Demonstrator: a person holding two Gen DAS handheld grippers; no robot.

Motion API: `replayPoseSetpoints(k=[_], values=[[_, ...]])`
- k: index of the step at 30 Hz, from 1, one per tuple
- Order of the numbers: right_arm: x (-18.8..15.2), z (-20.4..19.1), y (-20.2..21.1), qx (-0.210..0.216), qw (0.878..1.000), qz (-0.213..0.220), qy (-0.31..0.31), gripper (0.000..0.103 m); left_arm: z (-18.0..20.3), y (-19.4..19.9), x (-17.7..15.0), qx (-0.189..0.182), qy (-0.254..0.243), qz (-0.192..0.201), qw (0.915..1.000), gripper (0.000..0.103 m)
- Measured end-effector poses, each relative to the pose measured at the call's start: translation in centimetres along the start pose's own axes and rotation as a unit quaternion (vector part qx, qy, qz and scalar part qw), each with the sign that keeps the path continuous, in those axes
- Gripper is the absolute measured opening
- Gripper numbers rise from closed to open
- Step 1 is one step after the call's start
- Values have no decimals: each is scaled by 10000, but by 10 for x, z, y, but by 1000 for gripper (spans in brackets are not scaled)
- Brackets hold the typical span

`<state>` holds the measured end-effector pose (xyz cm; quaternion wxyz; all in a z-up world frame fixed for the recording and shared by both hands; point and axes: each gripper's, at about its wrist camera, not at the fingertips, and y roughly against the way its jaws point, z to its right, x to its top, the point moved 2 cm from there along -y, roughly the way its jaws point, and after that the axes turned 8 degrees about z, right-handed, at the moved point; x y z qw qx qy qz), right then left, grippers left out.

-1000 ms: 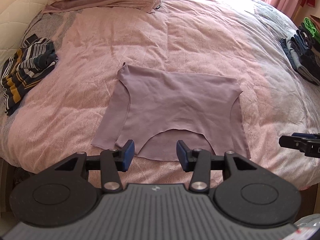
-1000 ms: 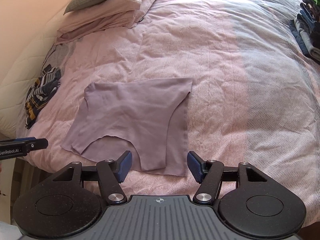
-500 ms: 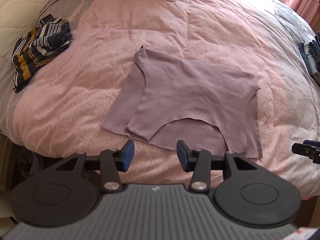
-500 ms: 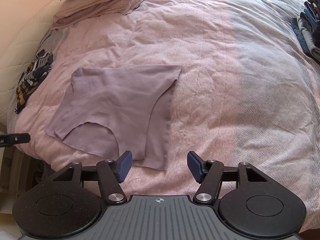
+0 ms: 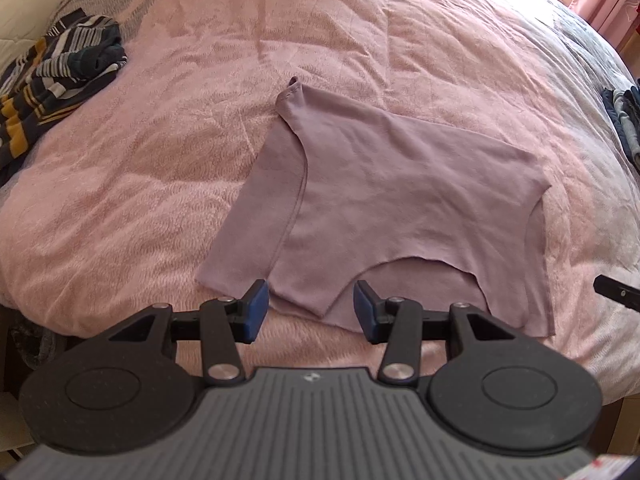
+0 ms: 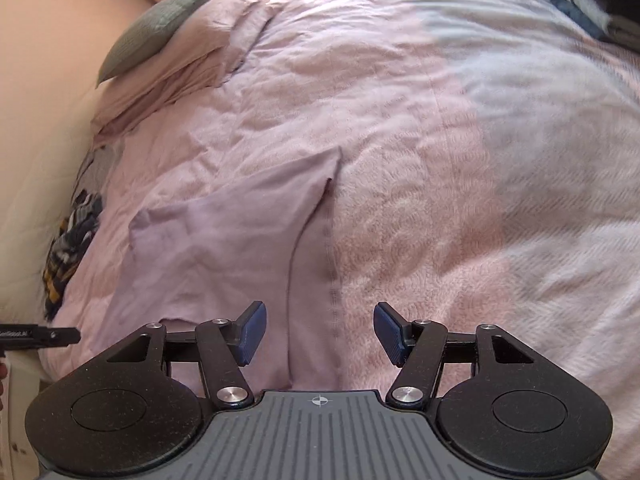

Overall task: Fold clothes
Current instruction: 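Grasp the shirt's side edge with the right tool and fold it inward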

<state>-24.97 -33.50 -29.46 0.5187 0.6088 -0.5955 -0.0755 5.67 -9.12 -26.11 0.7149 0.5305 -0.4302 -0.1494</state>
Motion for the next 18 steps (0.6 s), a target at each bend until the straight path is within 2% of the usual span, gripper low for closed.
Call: replayPoseSetpoints(k=[5, 9, 13, 16, 18], values=[[-7, 26, -49, 199, 9986, -24, -492, 58, -23, -33, 17, -153, -71, -110, 9998, 42], [-3, 48, -73, 808, 9909, 109, -1069, 58, -43, -51, 28, -314, -69, -164, 9993, 42], [3, 64, -79, 1216, 9785, 212, -1654, 57, -60, -64, 32, -378, 24, -294, 9989, 42], [10, 62, -84, 1385, 9736, 260, -1794, 46, -68, -70, 34, -395, 41, -373, 9985, 42], [14, 55, -88, 1384, 9766, 212, -1635, 43, -71, -73, 36, -401, 43, -400, 9984, 42]])
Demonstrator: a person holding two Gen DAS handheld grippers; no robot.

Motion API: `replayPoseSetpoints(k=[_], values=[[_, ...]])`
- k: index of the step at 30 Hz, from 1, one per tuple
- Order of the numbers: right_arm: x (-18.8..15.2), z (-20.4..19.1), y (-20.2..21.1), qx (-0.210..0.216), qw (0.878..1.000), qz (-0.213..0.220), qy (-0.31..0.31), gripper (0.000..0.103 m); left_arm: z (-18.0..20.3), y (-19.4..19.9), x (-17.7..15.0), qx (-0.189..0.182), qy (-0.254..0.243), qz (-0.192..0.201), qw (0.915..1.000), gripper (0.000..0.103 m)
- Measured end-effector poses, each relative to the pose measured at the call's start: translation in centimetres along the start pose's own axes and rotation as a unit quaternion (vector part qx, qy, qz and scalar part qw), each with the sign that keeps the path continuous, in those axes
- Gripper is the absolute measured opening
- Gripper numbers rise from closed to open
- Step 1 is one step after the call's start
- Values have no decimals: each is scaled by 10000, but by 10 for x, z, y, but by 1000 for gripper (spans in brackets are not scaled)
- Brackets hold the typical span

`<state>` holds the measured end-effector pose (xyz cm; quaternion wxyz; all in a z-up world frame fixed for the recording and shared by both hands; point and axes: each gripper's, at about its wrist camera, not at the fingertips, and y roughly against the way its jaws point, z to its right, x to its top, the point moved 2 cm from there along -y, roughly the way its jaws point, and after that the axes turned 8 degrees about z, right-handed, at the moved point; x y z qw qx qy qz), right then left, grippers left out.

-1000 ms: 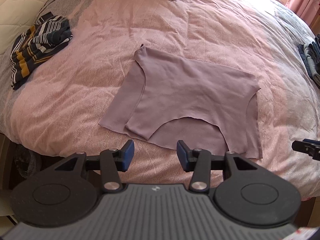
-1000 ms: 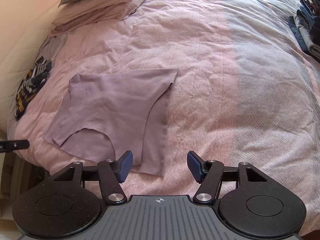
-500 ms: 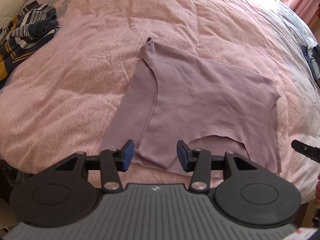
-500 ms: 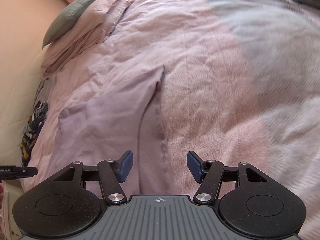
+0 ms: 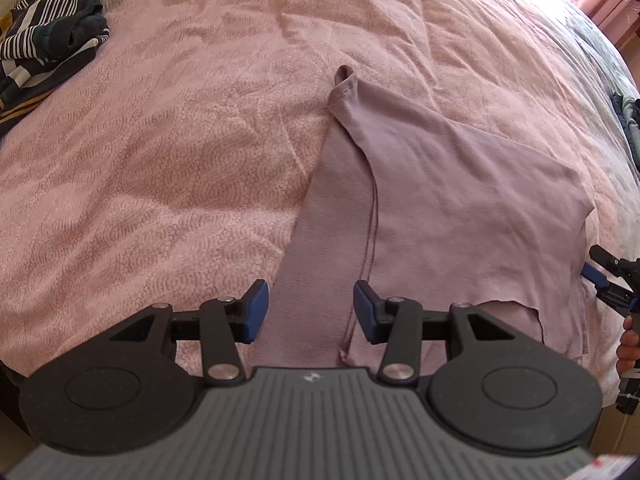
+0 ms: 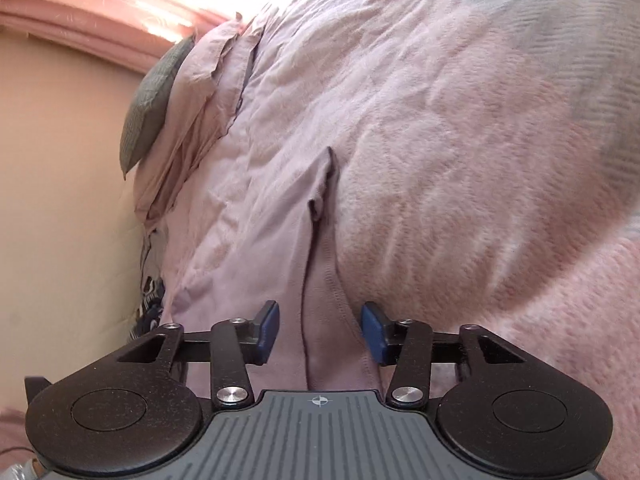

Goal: Fold clothes

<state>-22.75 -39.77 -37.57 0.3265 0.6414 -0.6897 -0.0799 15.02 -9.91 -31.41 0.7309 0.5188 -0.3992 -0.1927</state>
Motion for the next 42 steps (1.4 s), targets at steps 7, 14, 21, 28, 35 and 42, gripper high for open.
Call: replayPoseSetpoints(k=[7, 14, 21, 28, 35, 42], values=[[16, -4, -14, -35, 9993, 358, -29, 37, -7, -2, 14, -3, 31, 79, 10000, 42], [24, 11, -35, -145, 9961, 423, -759, 0, -27, -6, 31, 158, 382, 185, 9990, 42], [29, -66, -41, -1822, 9813, 616, -45, 0, -48, -11, 42, 113, 399, 142, 9990, 42], [-27, -246, -111, -3629, 8881, 798, 2706, 0, -93, -14, 69, -184, 279, 64, 9994, 42], [-149, -318, -254, -3336, 8709, -200, 3604, 18, -159, -1, 93, -202, 194, 183, 9994, 42], [-192, -333, -211, -2392, 9101, -198, 3377, 45, -190, 2, 78, -164, 82, -9, 9998, 42]])
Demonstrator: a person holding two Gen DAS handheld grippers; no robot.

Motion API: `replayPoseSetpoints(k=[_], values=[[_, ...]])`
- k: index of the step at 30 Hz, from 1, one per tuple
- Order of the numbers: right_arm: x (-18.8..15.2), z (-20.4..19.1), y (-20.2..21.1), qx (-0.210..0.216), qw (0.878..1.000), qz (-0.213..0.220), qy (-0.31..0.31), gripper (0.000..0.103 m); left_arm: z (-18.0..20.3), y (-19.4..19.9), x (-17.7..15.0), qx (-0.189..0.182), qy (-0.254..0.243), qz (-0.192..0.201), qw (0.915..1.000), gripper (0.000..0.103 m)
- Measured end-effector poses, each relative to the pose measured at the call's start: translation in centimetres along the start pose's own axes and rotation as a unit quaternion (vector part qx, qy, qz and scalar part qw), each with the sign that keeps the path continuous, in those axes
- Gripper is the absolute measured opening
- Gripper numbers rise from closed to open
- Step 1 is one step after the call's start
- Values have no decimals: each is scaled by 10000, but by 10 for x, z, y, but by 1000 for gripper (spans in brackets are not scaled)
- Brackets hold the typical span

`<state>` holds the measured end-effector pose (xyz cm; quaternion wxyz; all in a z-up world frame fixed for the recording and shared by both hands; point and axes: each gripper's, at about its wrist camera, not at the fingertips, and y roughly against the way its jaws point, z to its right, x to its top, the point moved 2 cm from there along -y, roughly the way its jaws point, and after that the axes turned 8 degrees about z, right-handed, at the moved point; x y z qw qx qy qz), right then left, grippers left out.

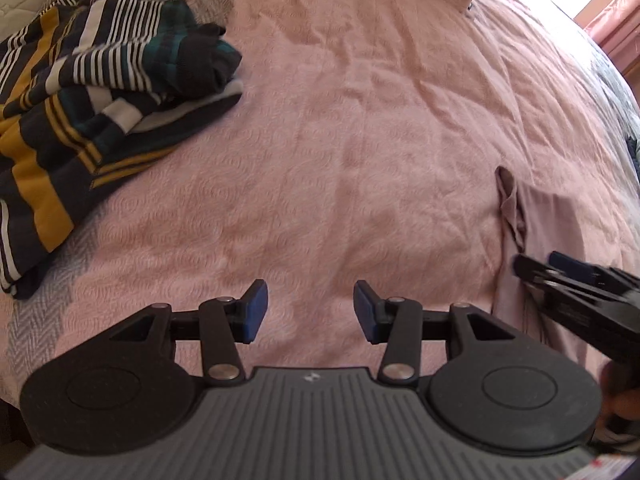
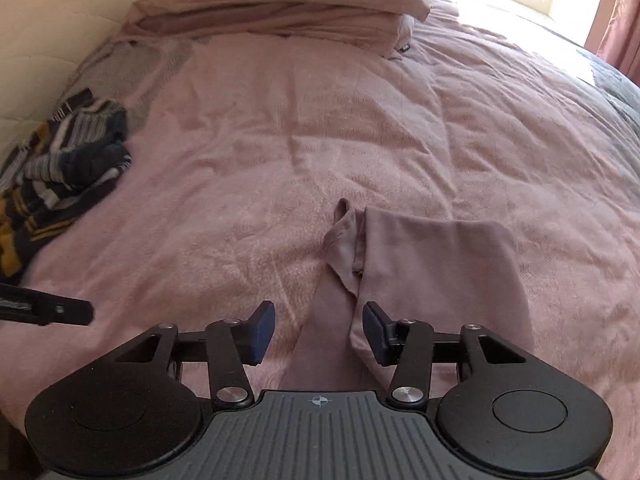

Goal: Fold clothes

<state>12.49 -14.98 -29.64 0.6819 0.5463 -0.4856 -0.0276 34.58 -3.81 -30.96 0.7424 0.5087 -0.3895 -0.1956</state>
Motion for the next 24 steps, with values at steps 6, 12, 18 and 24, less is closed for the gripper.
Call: replayPoseSetpoints(k=[6, 12, 18, 24], values=[[-52, 91, 62, -305, 9943, 55, -1018, 45, 14, -7, -18, -276, -62, -320, 9991, 42], [-92, 146, 42, 499, 9518, -227, -3018, 44, 28, -7, -21, -419, -105, -348, 9985, 42], [-89, 122, 44, 1423, 9598, 106, -2419, 44, 30, -6, -25, -441, -136, -388, 9982, 42], [-107, 33, 54, 2169, 9735, -599, 404, 44, 35, -9, -35, -444, -139, -509, 9976, 42]])
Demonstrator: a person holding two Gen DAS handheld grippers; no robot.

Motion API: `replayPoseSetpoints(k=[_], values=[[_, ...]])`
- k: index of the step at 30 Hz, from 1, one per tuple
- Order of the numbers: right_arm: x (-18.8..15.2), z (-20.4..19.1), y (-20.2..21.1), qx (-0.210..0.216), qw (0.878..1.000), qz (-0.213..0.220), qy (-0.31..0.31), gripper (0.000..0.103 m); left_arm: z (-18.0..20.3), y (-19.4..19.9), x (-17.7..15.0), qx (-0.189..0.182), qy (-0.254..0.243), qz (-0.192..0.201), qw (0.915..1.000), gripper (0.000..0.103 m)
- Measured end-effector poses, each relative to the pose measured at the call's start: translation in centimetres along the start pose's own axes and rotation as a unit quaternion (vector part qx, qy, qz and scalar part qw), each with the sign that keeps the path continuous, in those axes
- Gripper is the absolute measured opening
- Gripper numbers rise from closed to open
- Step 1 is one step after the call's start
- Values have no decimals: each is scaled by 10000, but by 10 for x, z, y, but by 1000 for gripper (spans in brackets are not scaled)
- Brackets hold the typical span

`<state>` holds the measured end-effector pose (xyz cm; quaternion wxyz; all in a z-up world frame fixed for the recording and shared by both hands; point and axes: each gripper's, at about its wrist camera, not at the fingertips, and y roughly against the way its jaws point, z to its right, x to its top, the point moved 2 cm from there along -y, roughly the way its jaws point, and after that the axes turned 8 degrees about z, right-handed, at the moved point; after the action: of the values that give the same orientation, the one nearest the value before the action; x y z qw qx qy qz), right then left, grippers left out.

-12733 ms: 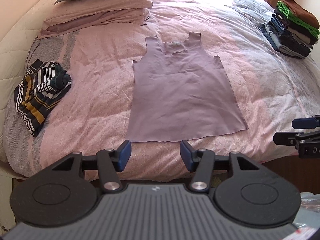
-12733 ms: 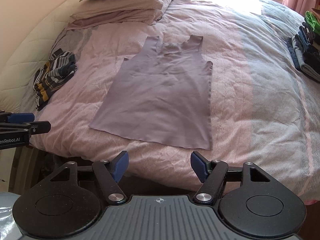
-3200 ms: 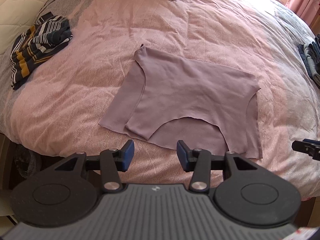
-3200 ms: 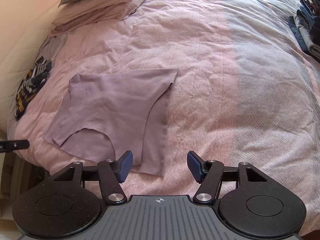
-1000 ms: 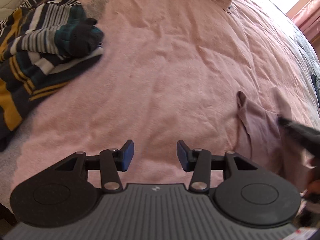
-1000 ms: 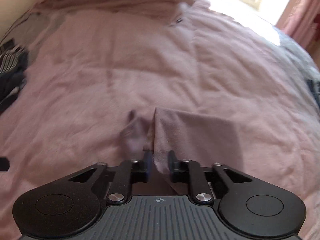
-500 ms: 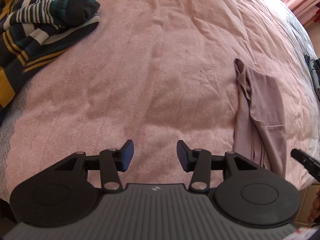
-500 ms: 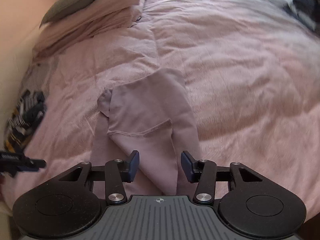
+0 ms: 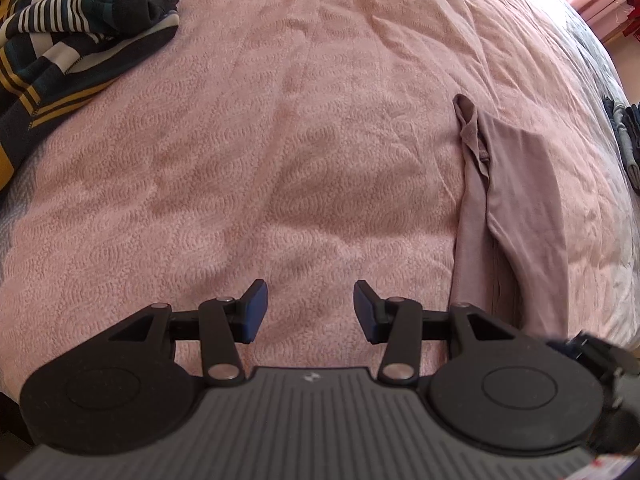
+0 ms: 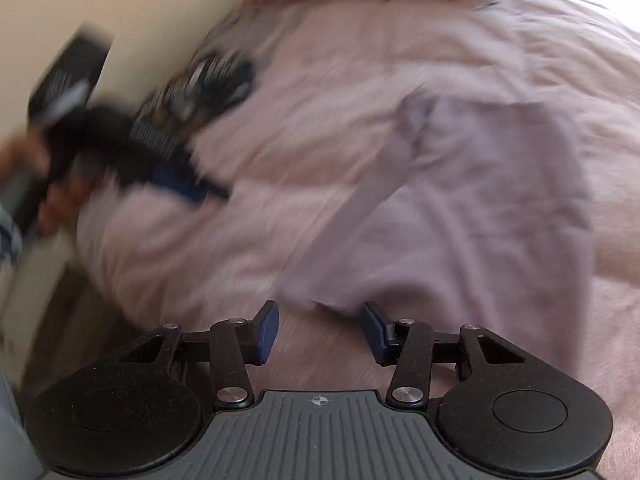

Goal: Fold clothes

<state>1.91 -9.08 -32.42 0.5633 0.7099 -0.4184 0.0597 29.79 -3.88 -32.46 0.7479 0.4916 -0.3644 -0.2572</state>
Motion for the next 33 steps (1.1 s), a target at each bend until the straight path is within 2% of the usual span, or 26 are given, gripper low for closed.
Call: replayPoseSetpoints(k=[2, 4, 7, 10, 14, 18, 21, 23, 27, 30, 33], values=[[-6, -3, -2, 68, 9997, -226, 2, 44, 5, 0, -3, -58, -19, -28, 10000, 42], [-1, 5, 8, -1, 9998, -124, -138, 44, 9, 1, -7, -128, -10, -32, 9999, 42], [12, 30, 23, -329, 9992, -94, -225, 44, 15, 4, -13, -208, 74, -8, 9998, 41], [26, 64, 37, -658, 9974, -252, -168, 44, 21, 8, -22, -232, 225, 74, 9995, 41], [49, 111, 49, -630, 9968, -495, 62, 44, 30, 12, -36, -190, 605, 345, 9974, 41], [71, 156, 55, -214, 9967, -727, 282, 44, 48, 17, -62, 95, 1318, 621, 9893, 41], [85, 182, 64, 353, 9945, -835, 525, 44, 73, 28, -91, 402, 2039, 811, 9748, 41], [92, 204, 71, 619, 9930, -893, 469, 44, 99, 35, -113, 607, 2505, 980, 9612, 41], [100, 260, 72, 1021, 9897, -887, -473, 45, 153, 38, -152, 647, 3330, 1394, 9303, 41], [102, 296, 62, 1181, 9804, -922, -1279, 45, 187, 27, -172, 492, 3917, 1588, 9049, 41], [108, 321, 41, 1408, 9688, -961, -1802, 45, 213, 7, -185, 242, 4525, 1795, 8732, 41]])
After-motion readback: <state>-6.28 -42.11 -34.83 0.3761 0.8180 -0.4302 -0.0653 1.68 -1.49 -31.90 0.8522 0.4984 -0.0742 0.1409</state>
